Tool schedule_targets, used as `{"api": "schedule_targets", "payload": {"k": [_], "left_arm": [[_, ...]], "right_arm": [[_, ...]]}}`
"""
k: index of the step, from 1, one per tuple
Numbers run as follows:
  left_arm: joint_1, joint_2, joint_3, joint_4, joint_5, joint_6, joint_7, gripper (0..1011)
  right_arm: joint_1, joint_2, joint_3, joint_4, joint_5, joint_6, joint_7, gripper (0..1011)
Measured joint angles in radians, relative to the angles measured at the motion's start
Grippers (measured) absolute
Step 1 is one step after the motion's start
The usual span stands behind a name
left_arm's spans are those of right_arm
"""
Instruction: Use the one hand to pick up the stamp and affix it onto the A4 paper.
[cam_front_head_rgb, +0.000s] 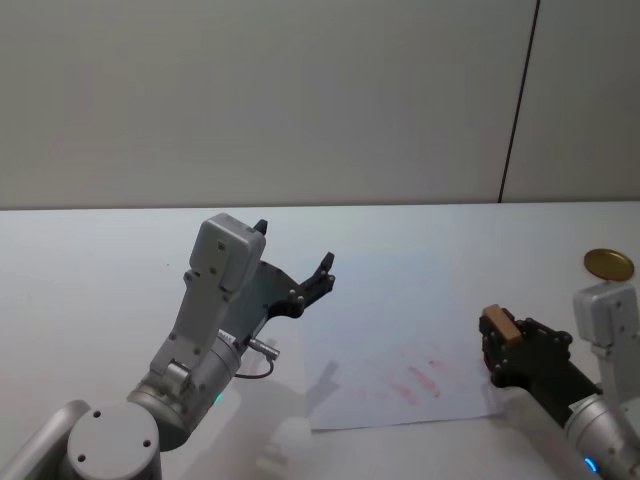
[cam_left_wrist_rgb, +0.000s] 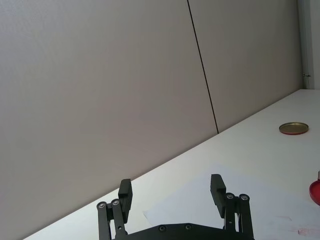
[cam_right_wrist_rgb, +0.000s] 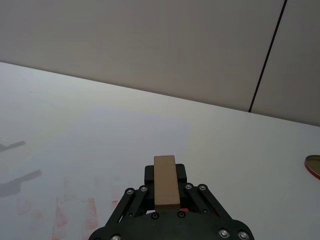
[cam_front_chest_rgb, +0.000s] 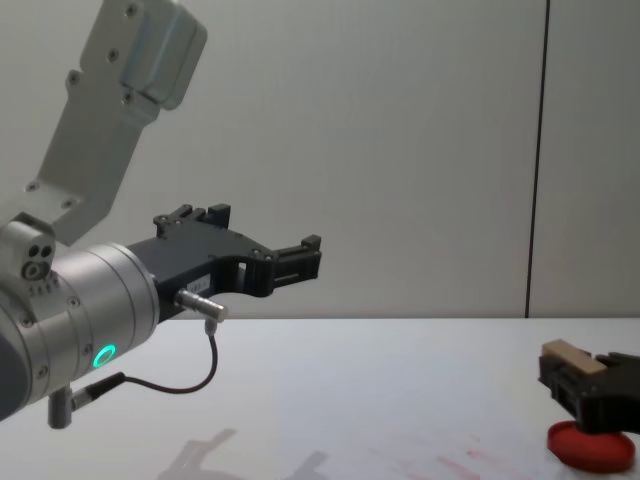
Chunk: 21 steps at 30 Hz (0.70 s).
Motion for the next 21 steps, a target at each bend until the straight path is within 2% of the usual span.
{"api": "schedule_targets", "payload": {"k": [21], "left_arm": [[0.0,0.0,0.0,0.0,0.0,0.0,0.0,993]], "right_arm": [[0.051,0.006,0.028,0.103,0.016,0.033,0.018,220]]}}
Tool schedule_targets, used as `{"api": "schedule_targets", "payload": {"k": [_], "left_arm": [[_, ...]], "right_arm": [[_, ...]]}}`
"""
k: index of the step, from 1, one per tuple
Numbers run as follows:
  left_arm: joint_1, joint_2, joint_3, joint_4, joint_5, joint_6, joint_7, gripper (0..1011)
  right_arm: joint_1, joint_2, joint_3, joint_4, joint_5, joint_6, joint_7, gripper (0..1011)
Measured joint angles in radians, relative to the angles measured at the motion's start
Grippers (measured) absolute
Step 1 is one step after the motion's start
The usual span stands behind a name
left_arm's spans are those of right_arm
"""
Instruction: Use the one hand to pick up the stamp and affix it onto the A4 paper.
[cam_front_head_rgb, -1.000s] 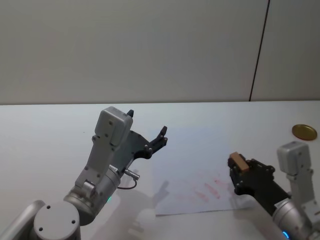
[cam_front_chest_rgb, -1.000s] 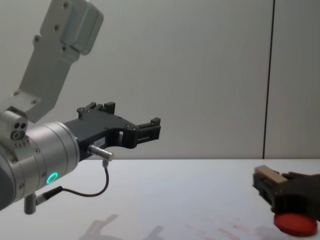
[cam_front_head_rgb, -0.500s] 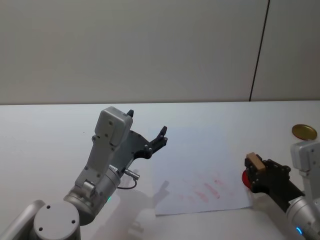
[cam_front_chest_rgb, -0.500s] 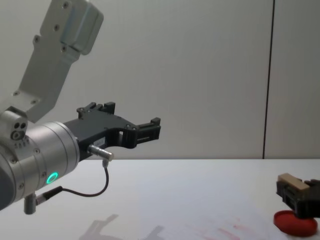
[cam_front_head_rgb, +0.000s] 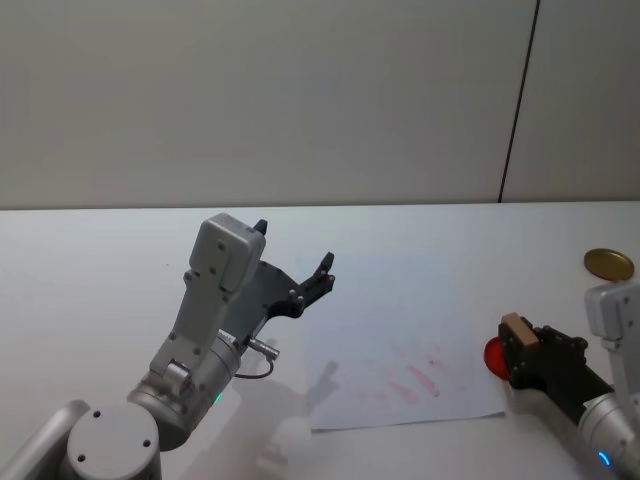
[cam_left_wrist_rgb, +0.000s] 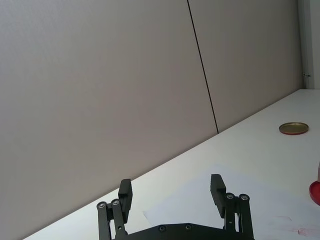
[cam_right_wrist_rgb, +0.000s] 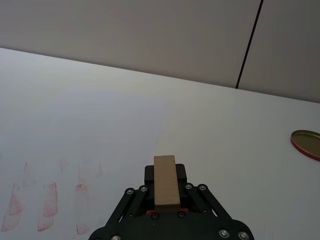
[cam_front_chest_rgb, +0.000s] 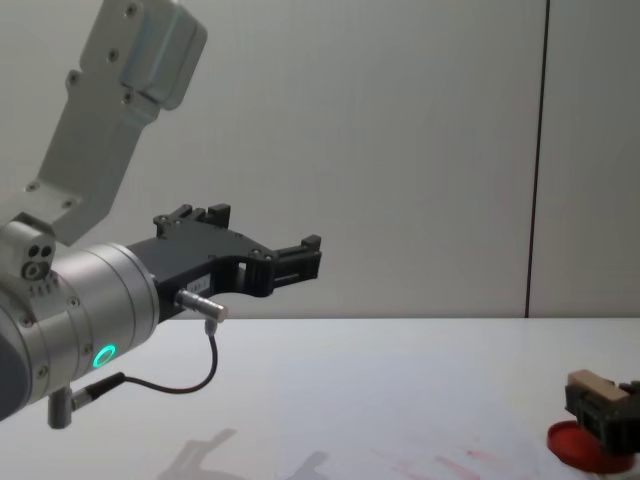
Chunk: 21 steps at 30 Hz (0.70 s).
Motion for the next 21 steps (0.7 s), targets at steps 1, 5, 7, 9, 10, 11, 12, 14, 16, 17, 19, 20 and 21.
{"api": "schedule_targets", "payload": {"k": [1,5,7,9,10,11,12,14,16,17,19,20,21], "left_arm": [[0.0,0.0,0.0,0.0,0.0,0.0,0.0,993],[0.0,0.0,0.0,0.0,0.0,0.0,0.0,993],[0.0,0.0,0.0,0.0,0.0,0.0,0.0,993],[0.0,0.0,0.0,0.0,0.0,0.0,0.0,993],[0.0,0.0,0.0,0.0,0.0,0.0,0.0,993],[0.0,0.0,0.0,0.0,0.0,0.0,0.0,993],[0.0,0.0,0.0,0.0,0.0,0.0,0.0,993],[0.0,0.0,0.0,0.0,0.0,0.0,0.0,993],[0.0,0.0,0.0,0.0,0.0,0.0,0.0,993],[0.0,0.0,0.0,0.0,0.0,0.0,0.0,993],[0.0,0.0,0.0,0.0,0.0,0.0,0.0,993],[0.0,0.0,0.0,0.0,0.0,0.0,0.0,993],[0.0,0.0,0.0,0.0,0.0,0.0,0.0,993]], "right_arm": [[0.001,0.0,0.0,0.002,0.0,0.001,0.001,220],[0.009,-0.001,0.002,0.016,0.003,0.01,0.007,220],[0.012,-0.002,0.004,0.02,0.004,0.014,0.01,221],[0.015,-0.002,0.004,0.023,0.004,0.017,0.012,220],[0.017,-0.002,0.005,0.025,0.005,0.02,0.014,222],[0.018,-0.002,0.005,0.027,0.005,0.021,0.015,232],[0.019,-0.002,0.005,0.028,0.005,0.023,0.016,239],[0.023,-0.003,0.006,0.03,0.005,0.027,0.019,297],[0.025,-0.003,0.006,0.032,0.005,0.03,0.02,357],[0.027,-0.003,0.007,0.033,0.005,0.032,0.021,392],[0.028,-0.003,0.008,0.034,0.005,0.034,0.022,449],[0.029,-0.003,0.008,0.034,0.005,0.035,0.022,480],[0.03,-0.003,0.008,0.035,0.005,0.036,0.023,538]]}}
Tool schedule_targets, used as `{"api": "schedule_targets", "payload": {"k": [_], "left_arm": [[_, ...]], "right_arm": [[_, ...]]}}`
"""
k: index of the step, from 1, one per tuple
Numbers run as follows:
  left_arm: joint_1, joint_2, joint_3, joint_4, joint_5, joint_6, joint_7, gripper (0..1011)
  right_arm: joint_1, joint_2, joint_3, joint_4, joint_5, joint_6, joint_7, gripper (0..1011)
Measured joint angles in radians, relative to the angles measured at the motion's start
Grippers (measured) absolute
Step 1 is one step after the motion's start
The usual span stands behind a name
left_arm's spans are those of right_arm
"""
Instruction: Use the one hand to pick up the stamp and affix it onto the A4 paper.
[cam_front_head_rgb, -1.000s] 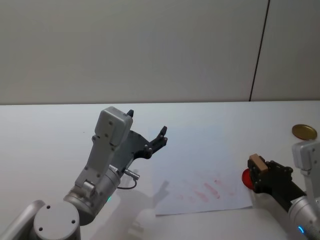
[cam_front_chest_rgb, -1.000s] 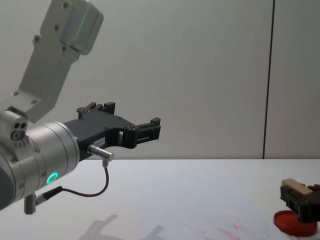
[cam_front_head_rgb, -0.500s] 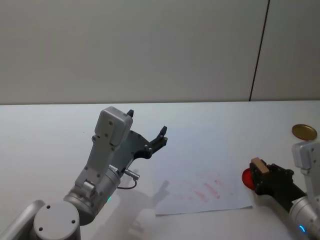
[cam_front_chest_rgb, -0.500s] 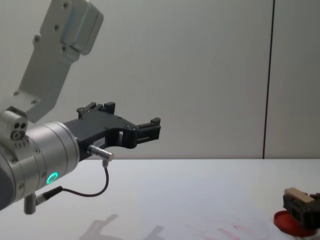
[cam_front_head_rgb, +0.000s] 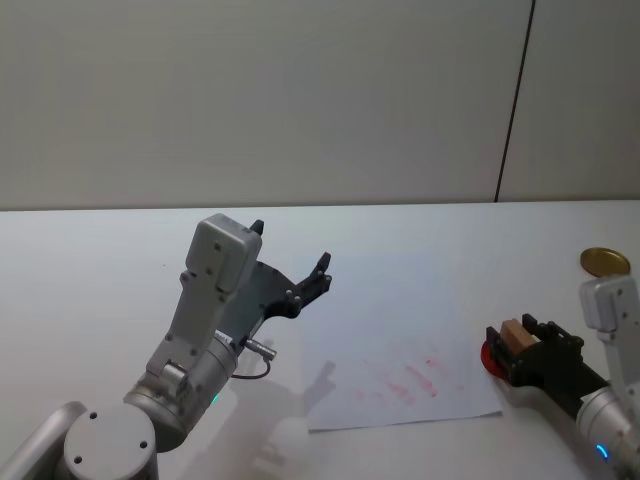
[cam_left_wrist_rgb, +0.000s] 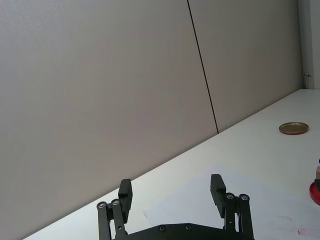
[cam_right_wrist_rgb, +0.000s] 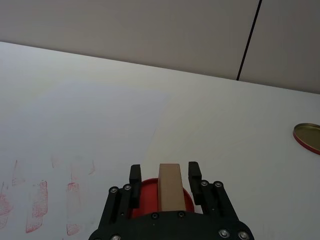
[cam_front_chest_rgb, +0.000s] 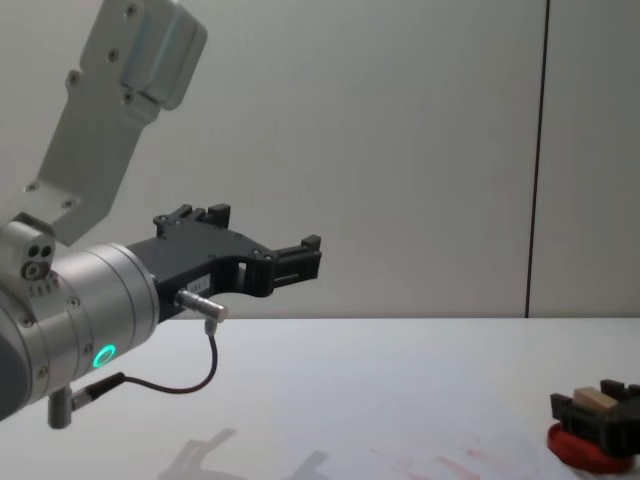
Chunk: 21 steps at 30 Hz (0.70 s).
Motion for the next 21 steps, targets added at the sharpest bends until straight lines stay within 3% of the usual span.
{"api": "schedule_targets", "payload": {"k": [13,16,21], "left_arm": [[0.0,0.0,0.0,0.0,0.0,0.0,0.0,993],[0.0,0.0,0.0,0.0,0.0,0.0,0.0,993],[0.0,0.0,0.0,0.0,0.0,0.0,0.0,993]], "right_arm": [[-0.007,0.003,0.003,-0.044,-0.004,-0.018,-0.01,949],[-0.012,0.005,0.003,-0.061,-0.007,-0.024,-0.016,1001],[-0.018,0.006,0.004,-0.083,-0.011,-0.031,-0.023,1001]]}}
